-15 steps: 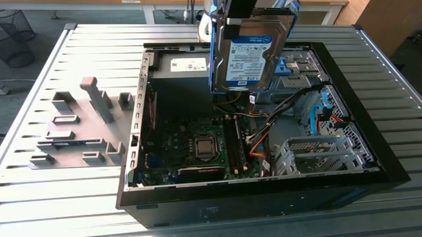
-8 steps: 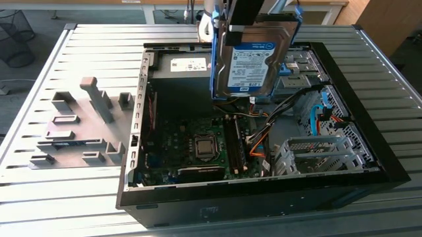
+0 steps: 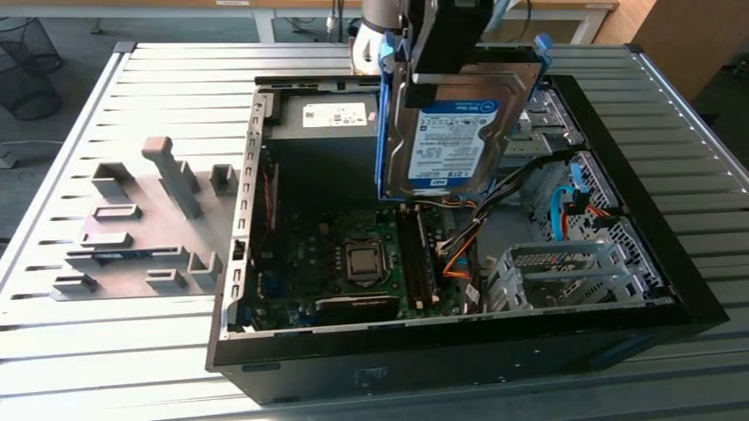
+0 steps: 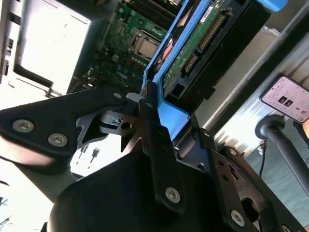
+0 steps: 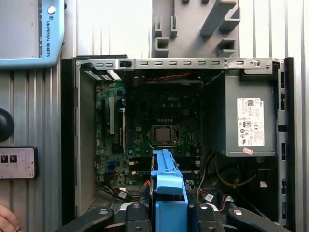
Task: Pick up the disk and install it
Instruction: 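Insert the disk into the insertion slot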
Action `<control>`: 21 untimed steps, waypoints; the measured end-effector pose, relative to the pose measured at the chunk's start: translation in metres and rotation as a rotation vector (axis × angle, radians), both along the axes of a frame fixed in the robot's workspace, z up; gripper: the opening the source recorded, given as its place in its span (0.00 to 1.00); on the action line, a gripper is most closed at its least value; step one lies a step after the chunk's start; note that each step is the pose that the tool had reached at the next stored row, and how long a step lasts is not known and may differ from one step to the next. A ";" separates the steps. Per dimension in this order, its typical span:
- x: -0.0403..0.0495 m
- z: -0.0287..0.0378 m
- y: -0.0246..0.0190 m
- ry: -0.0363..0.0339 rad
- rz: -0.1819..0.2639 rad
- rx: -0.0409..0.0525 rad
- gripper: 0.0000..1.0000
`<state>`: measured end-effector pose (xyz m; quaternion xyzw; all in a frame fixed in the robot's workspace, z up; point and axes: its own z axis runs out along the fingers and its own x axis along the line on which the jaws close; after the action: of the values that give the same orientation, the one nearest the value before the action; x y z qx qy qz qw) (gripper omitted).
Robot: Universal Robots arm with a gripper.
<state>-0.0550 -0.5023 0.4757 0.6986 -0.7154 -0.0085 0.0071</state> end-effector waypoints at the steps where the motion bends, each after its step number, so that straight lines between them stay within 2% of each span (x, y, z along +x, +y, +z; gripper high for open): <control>1: 0.0000 -0.0002 -0.0041 -0.0001 0.000 0.0001 0.36; 3: 0.0002 -0.0005 -0.0106 0.0000 0.000 0.0000 0.36; 5: 0.0026 -0.0010 -0.0143 0.0000 0.000 -0.0002 0.36; 10: 0.0224 -0.0019 -0.0169 0.0000 0.000 -0.0004 0.36; 13: 0.0255 -0.0025 -0.0193 0.0000 0.000 -0.0009 0.36; 14: 0.0257 -0.0027 -0.0213 0.0000 0.000 -0.0011 0.36; 17: 0.0257 -0.0032 -0.0301 0.0000 0.000 -0.0013 0.36; 21: 0.0260 -0.0044 -0.0449 -0.0001 0.000 -0.0013 0.36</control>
<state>-0.0290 -0.5472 0.4713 0.6986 -0.7155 -0.0080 0.0075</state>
